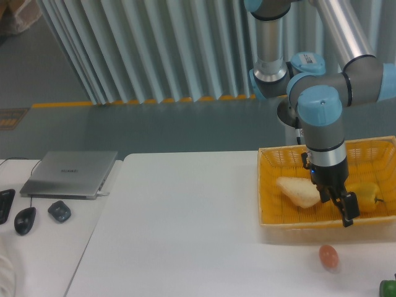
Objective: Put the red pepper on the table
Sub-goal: 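Lower the open gripper into the basket beside the white object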
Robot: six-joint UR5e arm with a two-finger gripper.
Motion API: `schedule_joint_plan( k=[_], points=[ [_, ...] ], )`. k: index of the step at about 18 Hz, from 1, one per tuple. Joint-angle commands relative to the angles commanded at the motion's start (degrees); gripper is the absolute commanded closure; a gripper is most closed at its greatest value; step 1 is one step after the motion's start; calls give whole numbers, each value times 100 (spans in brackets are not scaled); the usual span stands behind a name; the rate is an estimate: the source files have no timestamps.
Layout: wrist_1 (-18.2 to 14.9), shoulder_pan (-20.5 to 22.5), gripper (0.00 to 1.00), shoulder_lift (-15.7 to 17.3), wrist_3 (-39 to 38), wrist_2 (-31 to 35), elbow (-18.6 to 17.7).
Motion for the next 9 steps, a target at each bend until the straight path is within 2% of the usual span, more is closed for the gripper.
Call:
schedule_joint_plan(
  k=[6,9],
  points=[
    [-35,-17,0,26,0,-18,-26],
    [-27,17,0,184,26,-26,-324]
  ],
)
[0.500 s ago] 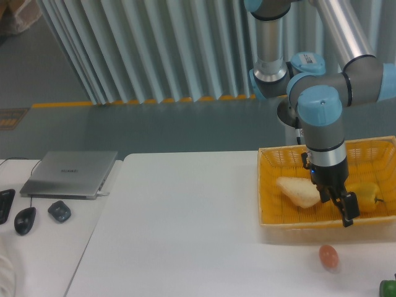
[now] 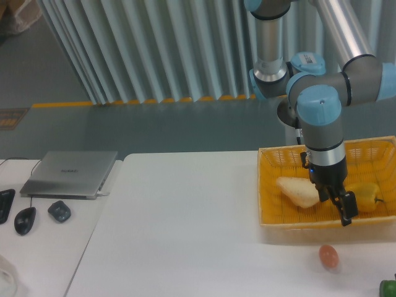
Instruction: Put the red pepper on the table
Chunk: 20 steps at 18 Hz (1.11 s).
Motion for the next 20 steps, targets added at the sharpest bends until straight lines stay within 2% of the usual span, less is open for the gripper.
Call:
schedule_joint_plan(
  k=[6,14,16,18,20],
  points=[
    [0,0,0,238,-17,-9,-326],
    [-52,-26,0,440,-219,-79,-520],
    [-245,-44,0,467,-202,-62,-538],
    [-622,-35,1,484,-1,-70,-529],
    [-703,-131,1,467,455,165,-485]
  ],
)
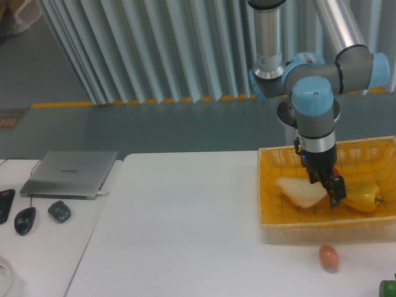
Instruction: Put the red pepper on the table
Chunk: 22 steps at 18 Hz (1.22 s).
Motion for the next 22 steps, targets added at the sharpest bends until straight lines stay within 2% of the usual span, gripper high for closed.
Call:
schedule_joint_plan(
  k=[2,6,9,14,19,22],
  points=[
    [-253,-202,3,-27,465,335,17],
    [-545,-282,1,0,1512,371,18],
    [-694,-404,0,44,2022,467,-26],
    [-1247,-537,0,193,2471,1100,-114],
    [-1266,-546,0,272,2875,1100,-228],
    [-1266,-510,0,246,3342,1127,-456]
  ],
)
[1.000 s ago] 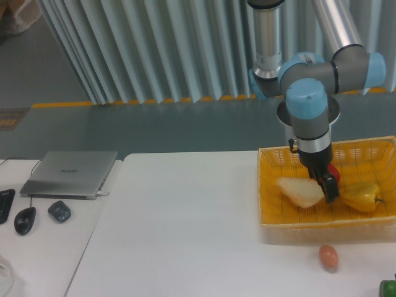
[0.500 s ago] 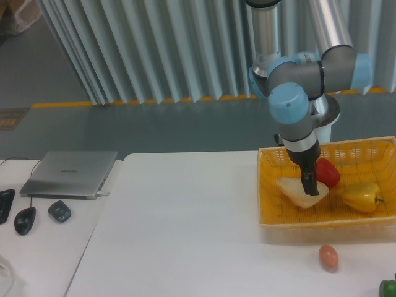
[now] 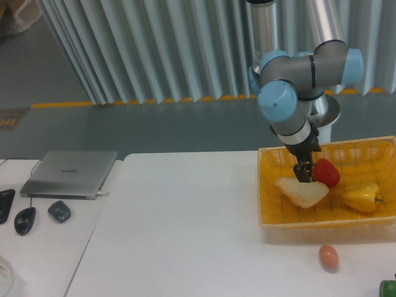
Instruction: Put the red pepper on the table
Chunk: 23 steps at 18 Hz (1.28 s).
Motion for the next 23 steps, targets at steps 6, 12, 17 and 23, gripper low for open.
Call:
schedule_joint_plan(
  k=[6,12,17,23],
  points=[
    [-360,-26,0,-79,571,604,-44],
    [-475,-18,0,-36,528,773,-255],
    [-457,18,0,-44,501,721,-299],
    [-281,-9,0,-79,484,668,-325]
  ],
)
